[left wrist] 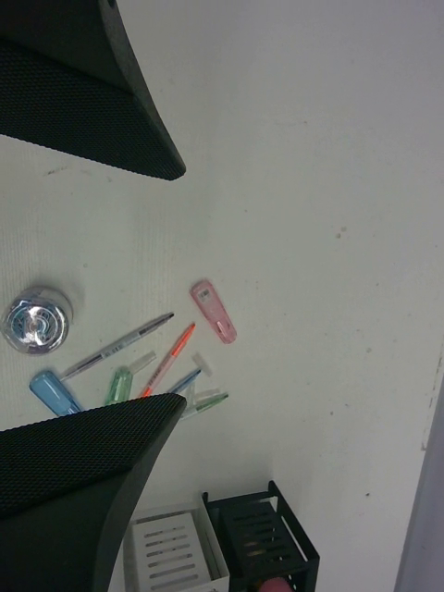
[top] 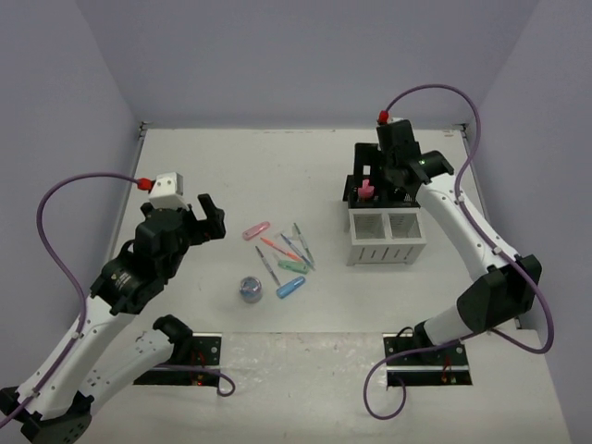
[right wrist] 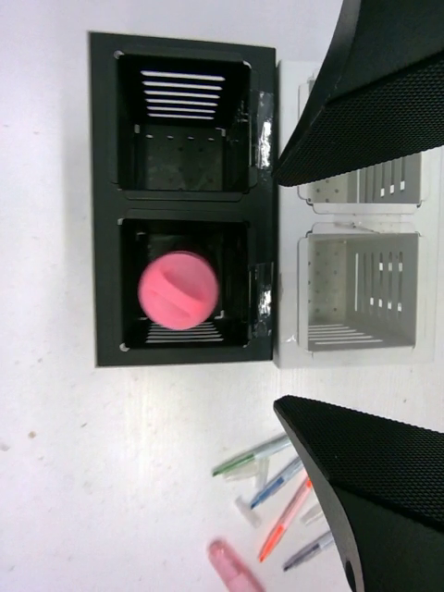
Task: Sort the stationery into containers
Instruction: Place the stationery in the storage box, then pick up the pen from the center of the board.
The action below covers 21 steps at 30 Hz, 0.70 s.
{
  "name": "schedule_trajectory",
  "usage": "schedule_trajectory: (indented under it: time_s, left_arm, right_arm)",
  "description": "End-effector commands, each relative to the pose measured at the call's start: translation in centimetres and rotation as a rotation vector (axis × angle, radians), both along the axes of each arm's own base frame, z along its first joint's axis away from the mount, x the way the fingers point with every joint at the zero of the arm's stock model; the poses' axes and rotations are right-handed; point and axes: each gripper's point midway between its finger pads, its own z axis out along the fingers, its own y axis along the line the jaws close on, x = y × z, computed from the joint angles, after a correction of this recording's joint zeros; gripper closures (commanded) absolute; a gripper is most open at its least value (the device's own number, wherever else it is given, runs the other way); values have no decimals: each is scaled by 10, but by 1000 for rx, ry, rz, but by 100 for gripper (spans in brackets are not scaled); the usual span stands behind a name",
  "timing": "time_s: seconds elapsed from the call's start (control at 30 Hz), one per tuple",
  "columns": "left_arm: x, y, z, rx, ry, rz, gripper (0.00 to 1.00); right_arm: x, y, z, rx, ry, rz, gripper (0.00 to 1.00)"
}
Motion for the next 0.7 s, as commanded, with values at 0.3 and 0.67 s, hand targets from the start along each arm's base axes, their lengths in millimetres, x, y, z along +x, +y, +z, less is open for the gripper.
schedule_trajectory:
  time_s: [0.3, 0.67]
  left_arm:
    - [7, 36, -8, 189, 15, 149, 0]
    - [9, 3, -53, 164, 95, -12, 0]
  right_arm:
    - [-94, 127, 27, 77, -91, 382, 21]
    - [-83, 182, -81, -2, 92, 435, 62]
